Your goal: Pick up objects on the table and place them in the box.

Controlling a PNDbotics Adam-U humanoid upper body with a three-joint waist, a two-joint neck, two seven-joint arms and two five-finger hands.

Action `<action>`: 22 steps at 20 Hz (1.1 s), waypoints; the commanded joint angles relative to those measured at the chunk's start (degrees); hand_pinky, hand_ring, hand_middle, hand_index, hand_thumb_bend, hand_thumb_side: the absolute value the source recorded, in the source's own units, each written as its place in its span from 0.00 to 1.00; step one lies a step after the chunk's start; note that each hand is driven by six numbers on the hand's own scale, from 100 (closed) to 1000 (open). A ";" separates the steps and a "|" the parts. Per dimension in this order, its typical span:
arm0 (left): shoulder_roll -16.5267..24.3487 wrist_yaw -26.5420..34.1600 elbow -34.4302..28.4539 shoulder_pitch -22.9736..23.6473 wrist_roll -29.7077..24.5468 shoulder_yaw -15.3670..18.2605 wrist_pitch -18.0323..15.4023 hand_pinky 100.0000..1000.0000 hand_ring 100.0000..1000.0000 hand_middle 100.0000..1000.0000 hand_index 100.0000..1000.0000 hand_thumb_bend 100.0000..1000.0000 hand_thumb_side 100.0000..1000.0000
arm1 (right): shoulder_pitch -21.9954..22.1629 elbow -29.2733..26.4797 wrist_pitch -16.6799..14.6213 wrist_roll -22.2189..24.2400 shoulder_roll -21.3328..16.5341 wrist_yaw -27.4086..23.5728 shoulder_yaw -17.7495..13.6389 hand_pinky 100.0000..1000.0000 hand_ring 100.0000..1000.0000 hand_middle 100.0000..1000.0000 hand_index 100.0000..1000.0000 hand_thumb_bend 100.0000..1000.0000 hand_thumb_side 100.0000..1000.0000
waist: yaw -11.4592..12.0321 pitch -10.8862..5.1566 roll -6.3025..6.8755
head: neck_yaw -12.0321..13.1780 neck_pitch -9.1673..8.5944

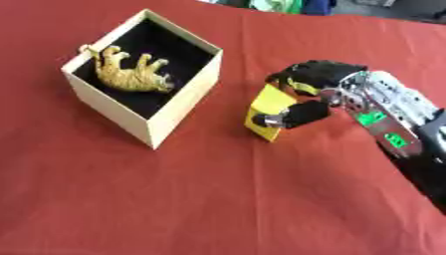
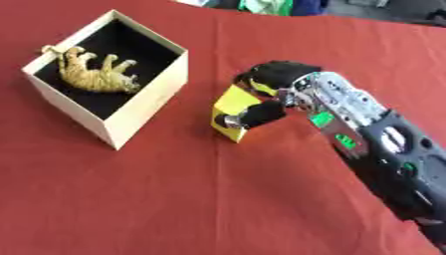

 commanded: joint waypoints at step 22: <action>0.49 -0.86 -0.83 -0.70 -1.90 -0.06 0.19 0.61 0.86 0.85 0.79 0.00 0.83 | 0.61 -1.70 3.90 -7.37 0.79 -1.42 -0.50 0.62 0.61 0.41 0.86 0.06 0.79 | -0.15 -0.86 0.42 | -0.14 -0.83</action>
